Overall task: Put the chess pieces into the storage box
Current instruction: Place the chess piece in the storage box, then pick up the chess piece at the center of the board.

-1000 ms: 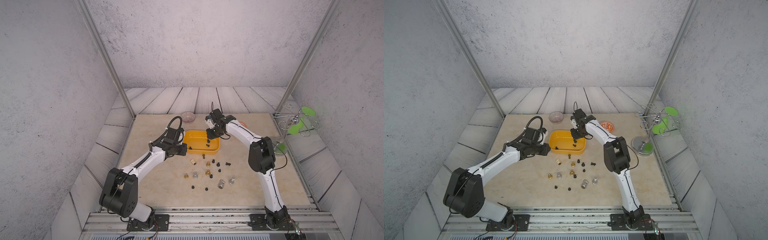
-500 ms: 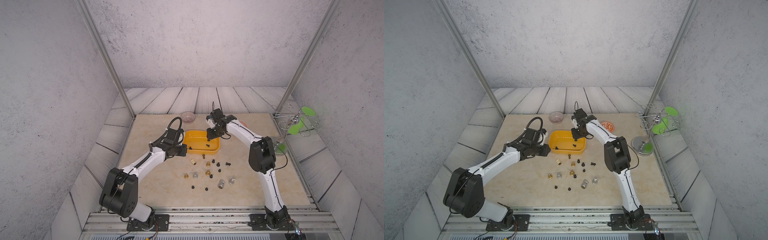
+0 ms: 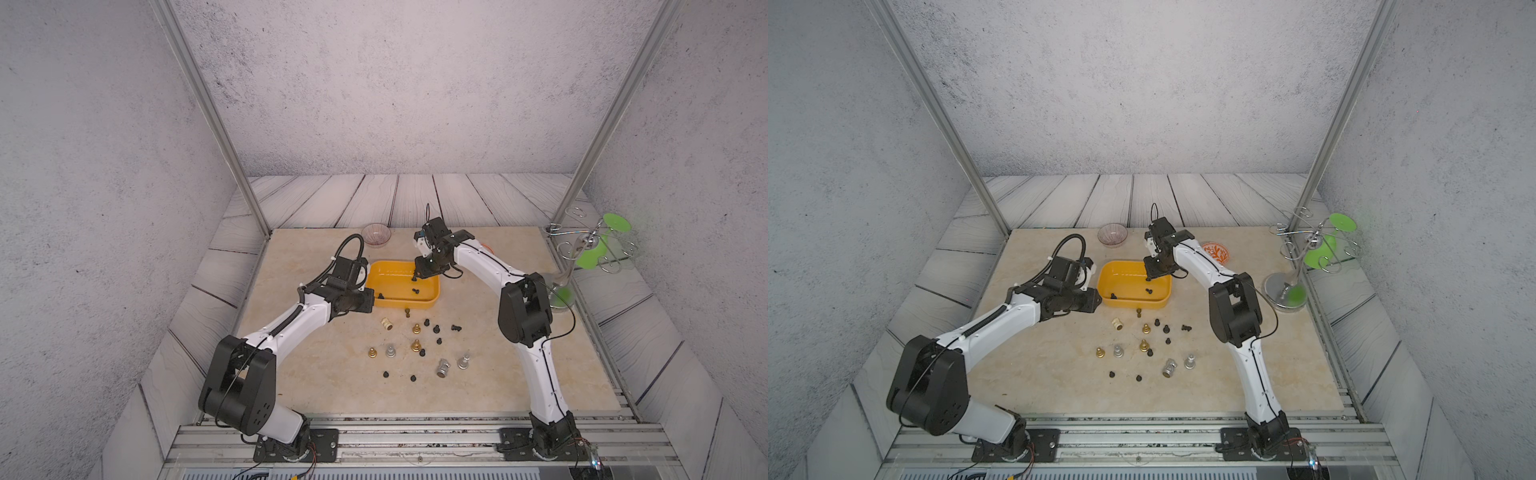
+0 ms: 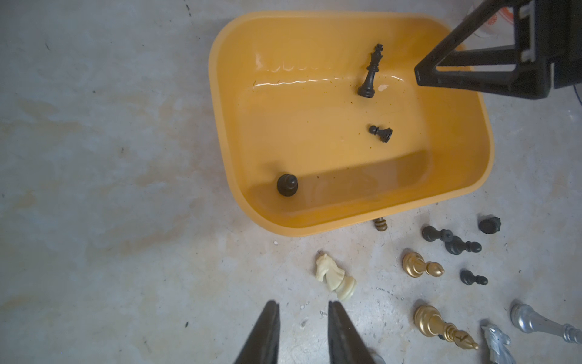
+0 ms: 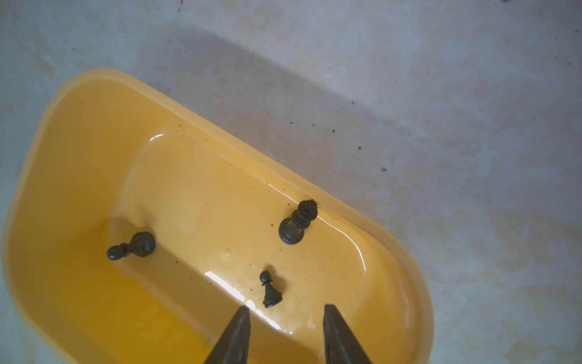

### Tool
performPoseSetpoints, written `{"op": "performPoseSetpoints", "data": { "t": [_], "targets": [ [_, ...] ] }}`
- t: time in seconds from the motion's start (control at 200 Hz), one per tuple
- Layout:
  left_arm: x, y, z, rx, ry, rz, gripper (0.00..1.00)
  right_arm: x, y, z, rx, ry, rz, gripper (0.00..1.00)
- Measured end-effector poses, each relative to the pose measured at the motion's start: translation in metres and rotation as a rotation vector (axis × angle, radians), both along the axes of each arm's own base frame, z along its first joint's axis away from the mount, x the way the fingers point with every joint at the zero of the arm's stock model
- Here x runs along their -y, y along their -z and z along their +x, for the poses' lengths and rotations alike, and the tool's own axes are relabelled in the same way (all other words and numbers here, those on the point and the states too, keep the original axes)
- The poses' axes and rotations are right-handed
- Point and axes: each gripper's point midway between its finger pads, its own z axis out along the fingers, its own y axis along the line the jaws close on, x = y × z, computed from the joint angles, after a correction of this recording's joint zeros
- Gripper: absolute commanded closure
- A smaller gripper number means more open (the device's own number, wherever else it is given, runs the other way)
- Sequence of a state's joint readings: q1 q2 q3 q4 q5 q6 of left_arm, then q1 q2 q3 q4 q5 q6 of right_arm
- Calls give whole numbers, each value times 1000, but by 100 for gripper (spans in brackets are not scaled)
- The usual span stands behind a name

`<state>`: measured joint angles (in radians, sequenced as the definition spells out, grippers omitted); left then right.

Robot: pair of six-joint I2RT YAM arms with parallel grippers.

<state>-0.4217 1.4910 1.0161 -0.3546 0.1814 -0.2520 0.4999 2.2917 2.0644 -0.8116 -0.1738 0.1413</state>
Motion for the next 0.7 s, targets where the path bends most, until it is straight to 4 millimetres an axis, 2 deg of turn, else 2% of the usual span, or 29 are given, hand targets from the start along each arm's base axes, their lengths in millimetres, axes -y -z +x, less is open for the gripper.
{"op": "performPoseSetpoints", "data": {
  "t": [0.27, 0.4, 0.701],
  "targets": [
    [0, 0, 0, -1, 2, -2, 70, 2, 7, -4, -18, 1, -9, 59],
    [1, 0, -1, -2, 4, -4, 70, 4, 4, -10, -25, 0, -4, 59],
    [0, 0, -2, -6, 6, -2, 69, 11, -42, -22, 41, 1, 38, 59]
  ]
}}
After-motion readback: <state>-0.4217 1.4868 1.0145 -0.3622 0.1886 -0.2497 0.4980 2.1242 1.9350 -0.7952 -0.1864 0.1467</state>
